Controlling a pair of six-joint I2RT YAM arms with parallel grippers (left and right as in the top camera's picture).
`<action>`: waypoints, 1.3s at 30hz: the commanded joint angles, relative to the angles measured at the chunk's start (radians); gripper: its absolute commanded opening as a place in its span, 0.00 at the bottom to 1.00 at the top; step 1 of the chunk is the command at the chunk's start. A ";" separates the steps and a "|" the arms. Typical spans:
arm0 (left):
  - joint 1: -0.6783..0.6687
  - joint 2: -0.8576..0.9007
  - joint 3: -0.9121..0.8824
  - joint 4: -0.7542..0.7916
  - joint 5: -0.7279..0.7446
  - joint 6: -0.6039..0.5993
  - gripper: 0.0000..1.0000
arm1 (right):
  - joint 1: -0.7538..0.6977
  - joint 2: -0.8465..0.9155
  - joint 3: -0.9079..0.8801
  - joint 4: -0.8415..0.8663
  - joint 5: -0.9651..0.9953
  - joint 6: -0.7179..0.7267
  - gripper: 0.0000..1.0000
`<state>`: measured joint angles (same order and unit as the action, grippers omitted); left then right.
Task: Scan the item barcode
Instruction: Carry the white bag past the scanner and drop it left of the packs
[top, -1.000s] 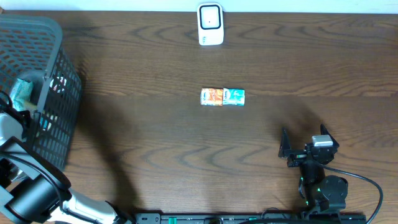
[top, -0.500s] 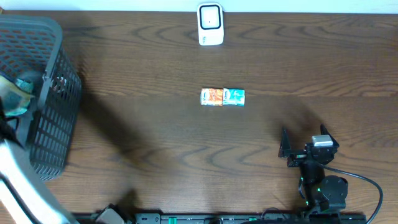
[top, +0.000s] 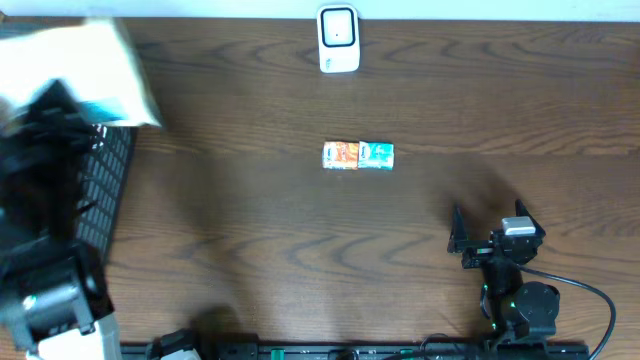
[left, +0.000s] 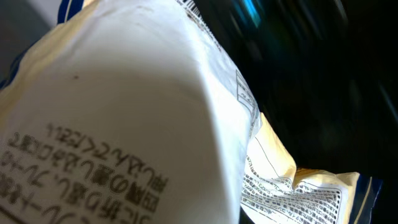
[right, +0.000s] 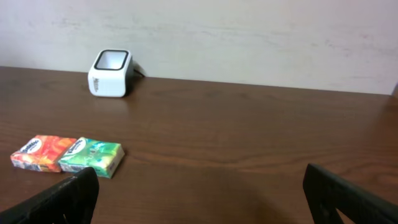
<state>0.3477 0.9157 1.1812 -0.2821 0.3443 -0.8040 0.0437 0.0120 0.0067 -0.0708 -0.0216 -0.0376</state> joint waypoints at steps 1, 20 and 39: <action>-0.232 0.072 0.016 -0.010 0.066 0.231 0.07 | -0.003 -0.005 -0.001 -0.005 0.004 -0.009 0.99; -0.661 0.767 0.016 -0.233 -0.065 0.750 0.17 | -0.003 -0.005 -0.001 -0.005 0.004 -0.009 0.99; -0.472 0.609 0.122 -0.561 -0.220 0.552 0.98 | -0.004 -0.005 -0.001 -0.005 0.004 -0.009 0.99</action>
<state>-0.1215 1.4830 1.3190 -0.7719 0.1394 -0.1818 0.0437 0.0120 0.0067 -0.0708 -0.0219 -0.0376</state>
